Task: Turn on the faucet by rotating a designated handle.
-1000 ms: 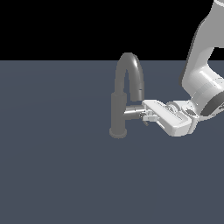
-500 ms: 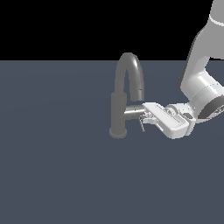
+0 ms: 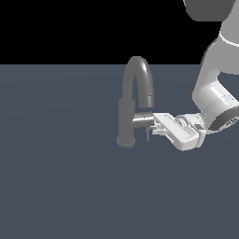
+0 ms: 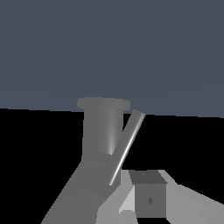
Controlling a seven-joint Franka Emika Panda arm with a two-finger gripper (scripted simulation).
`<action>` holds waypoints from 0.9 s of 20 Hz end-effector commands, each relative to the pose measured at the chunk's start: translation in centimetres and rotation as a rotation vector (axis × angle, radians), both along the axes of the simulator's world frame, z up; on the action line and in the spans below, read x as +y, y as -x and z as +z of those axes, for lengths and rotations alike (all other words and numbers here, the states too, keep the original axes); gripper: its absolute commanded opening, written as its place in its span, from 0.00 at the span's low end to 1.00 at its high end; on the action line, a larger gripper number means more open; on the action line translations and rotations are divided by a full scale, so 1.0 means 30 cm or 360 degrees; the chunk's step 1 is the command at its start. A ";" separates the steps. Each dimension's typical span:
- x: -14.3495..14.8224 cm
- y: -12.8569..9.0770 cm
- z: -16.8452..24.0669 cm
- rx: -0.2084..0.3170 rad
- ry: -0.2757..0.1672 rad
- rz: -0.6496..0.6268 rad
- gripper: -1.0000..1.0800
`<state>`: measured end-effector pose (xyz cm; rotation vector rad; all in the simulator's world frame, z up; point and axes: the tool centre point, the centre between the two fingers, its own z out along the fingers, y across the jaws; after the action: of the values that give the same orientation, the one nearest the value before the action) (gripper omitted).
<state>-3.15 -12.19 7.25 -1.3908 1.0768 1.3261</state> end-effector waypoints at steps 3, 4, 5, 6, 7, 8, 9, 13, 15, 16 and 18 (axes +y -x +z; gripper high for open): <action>0.009 -0.021 -0.033 0.0015 0.0006 -0.0010 0.00; 0.012 -0.028 -0.038 0.0018 0.0005 -0.0009 0.00; 0.016 -0.035 -0.043 0.0021 0.0005 -0.0008 0.00; 0.020 -0.041 -0.047 0.0023 0.0004 -0.0007 0.00; 0.023 -0.048 -0.052 0.0026 0.0003 -0.0007 0.00; 0.026 -0.054 -0.057 0.0028 0.0003 -0.0006 0.00; 0.030 -0.060 -0.061 0.0031 0.0002 -0.0005 0.00; 0.043 -0.085 -0.079 0.0040 -0.0001 -0.0003 0.00; 0.049 -0.097 -0.087 0.0045 -0.0002 -0.0002 0.00; 0.053 -0.102 -0.091 0.0047 -0.0003 -0.0001 0.00; 0.059 -0.113 -0.099 0.0051 -0.0004 0.0000 0.00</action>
<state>0.41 -11.53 5.53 -1.3829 1.0961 1.3253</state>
